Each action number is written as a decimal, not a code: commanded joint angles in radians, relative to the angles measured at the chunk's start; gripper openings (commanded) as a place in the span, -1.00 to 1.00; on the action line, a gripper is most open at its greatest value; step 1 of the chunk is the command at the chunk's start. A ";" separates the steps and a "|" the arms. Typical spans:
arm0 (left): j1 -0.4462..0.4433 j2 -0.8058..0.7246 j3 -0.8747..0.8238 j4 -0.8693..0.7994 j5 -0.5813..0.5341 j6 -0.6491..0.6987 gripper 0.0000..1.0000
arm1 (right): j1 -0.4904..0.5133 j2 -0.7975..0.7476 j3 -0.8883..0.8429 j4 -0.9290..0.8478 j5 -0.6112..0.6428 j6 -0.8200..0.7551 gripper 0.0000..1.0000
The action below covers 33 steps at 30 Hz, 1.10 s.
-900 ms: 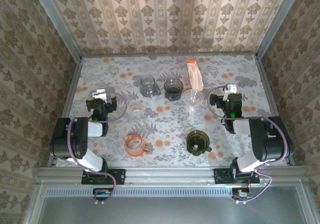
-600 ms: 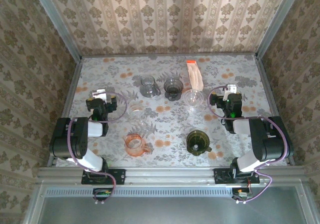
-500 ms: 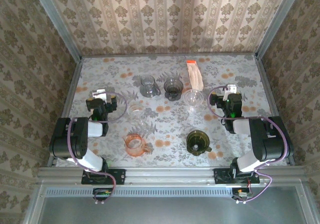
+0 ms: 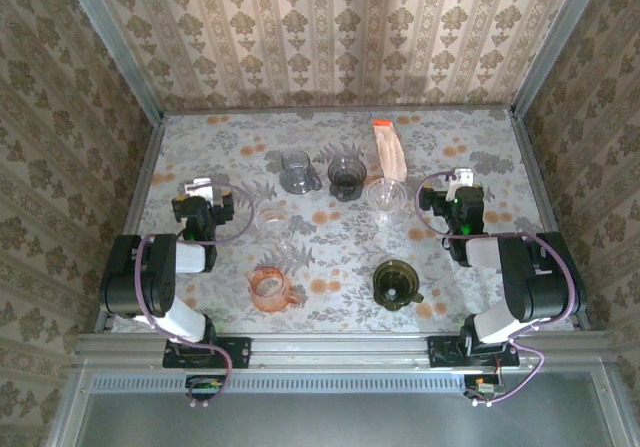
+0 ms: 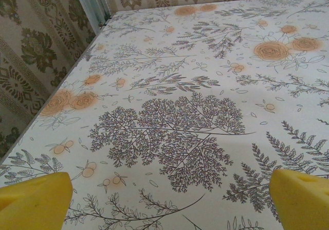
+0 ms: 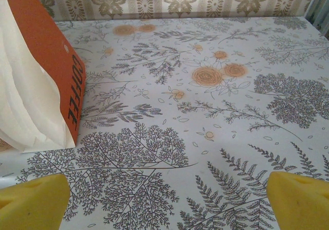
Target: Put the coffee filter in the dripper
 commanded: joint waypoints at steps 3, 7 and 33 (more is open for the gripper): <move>-0.005 -0.005 0.014 0.022 -0.008 0.006 1.00 | -0.004 0.005 -0.007 0.026 -0.012 0.008 1.00; -0.005 -0.005 0.014 0.022 -0.008 0.006 1.00 | -0.005 0.005 -0.008 0.026 -0.014 0.008 1.00; -0.041 -0.357 0.007 -0.189 -0.202 -0.040 1.00 | 0.052 -0.267 0.122 -0.411 0.082 0.069 1.00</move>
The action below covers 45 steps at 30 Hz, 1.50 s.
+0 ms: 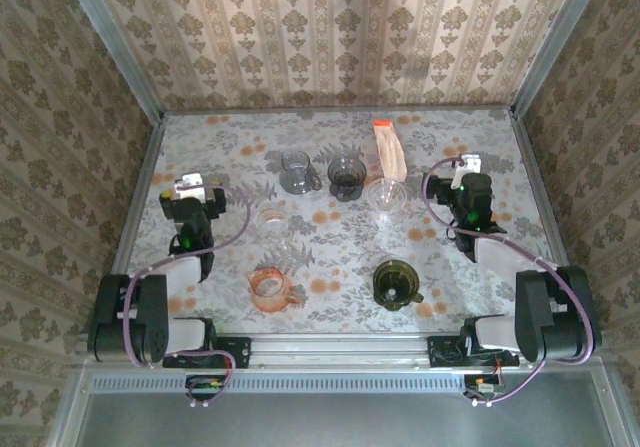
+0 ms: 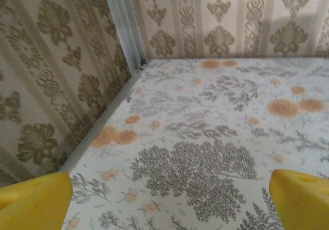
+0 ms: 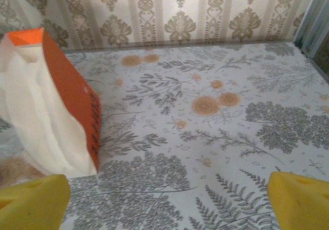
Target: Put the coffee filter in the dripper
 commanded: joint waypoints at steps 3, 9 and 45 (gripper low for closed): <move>-0.004 -0.157 0.083 -0.177 -0.094 -0.108 1.00 | 0.038 -0.058 0.028 -0.102 0.141 0.093 1.00; 0.048 -0.279 0.132 -0.262 -0.023 -0.318 1.00 | 0.000 -0.026 0.020 -0.015 -0.038 0.308 1.00; 0.328 -0.380 0.294 -0.442 0.844 -0.908 1.00 | 0.830 -0.064 0.209 -0.524 -0.264 0.111 0.96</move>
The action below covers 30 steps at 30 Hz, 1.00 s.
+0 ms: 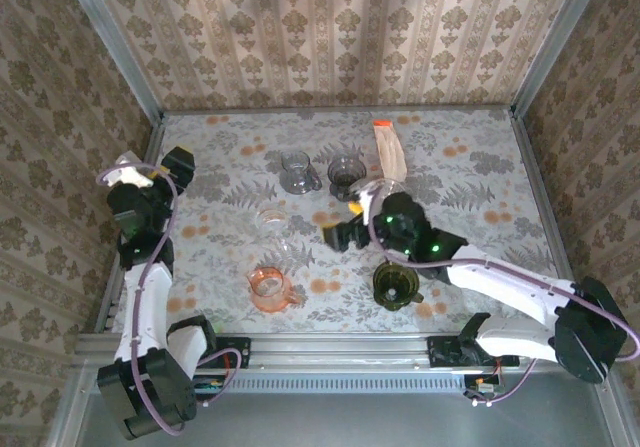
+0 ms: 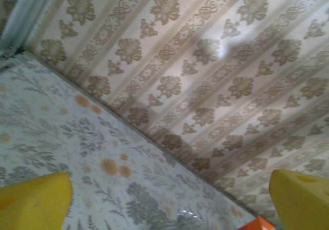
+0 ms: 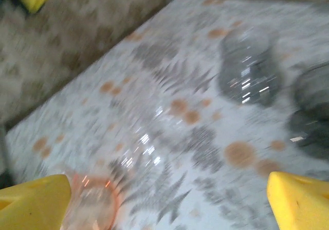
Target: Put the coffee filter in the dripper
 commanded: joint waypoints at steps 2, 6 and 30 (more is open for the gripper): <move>-0.001 -0.017 0.028 0.052 0.156 -0.081 1.00 | 0.150 0.079 0.010 -0.180 0.007 -0.092 0.92; -0.048 -0.036 0.032 -0.003 0.162 -0.081 0.99 | 0.246 0.139 0.009 -0.173 0.018 -0.100 0.84; -0.133 -0.111 -0.018 -0.246 0.020 -0.089 1.00 | 0.323 0.490 0.193 -0.085 -0.179 -0.166 0.46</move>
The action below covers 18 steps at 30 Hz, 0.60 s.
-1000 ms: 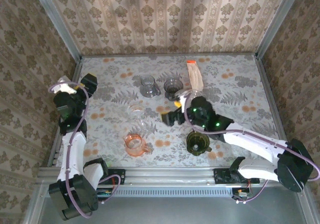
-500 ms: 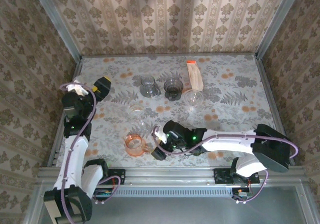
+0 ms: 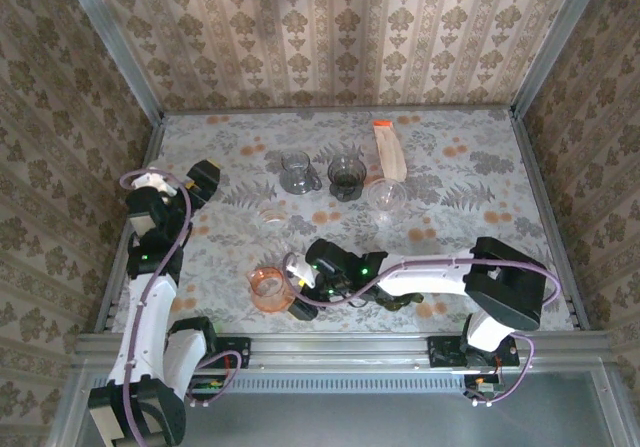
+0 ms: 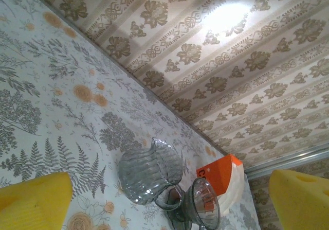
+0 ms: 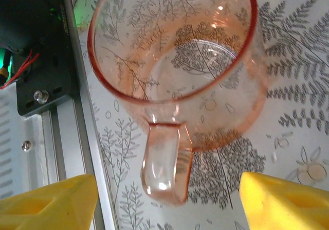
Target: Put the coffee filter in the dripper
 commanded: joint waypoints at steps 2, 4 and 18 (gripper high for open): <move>0.024 -0.018 -0.024 0.019 0.015 -0.039 1.00 | 0.008 0.052 0.050 0.015 -0.044 -0.026 0.40; 0.031 -0.026 -0.038 0.039 0.025 -0.044 1.00 | 0.008 0.069 0.058 0.014 -0.047 -0.026 0.34; 0.026 -0.035 -0.054 0.081 0.039 -0.040 0.94 | 0.013 0.067 0.051 -0.003 -0.041 -0.051 -0.42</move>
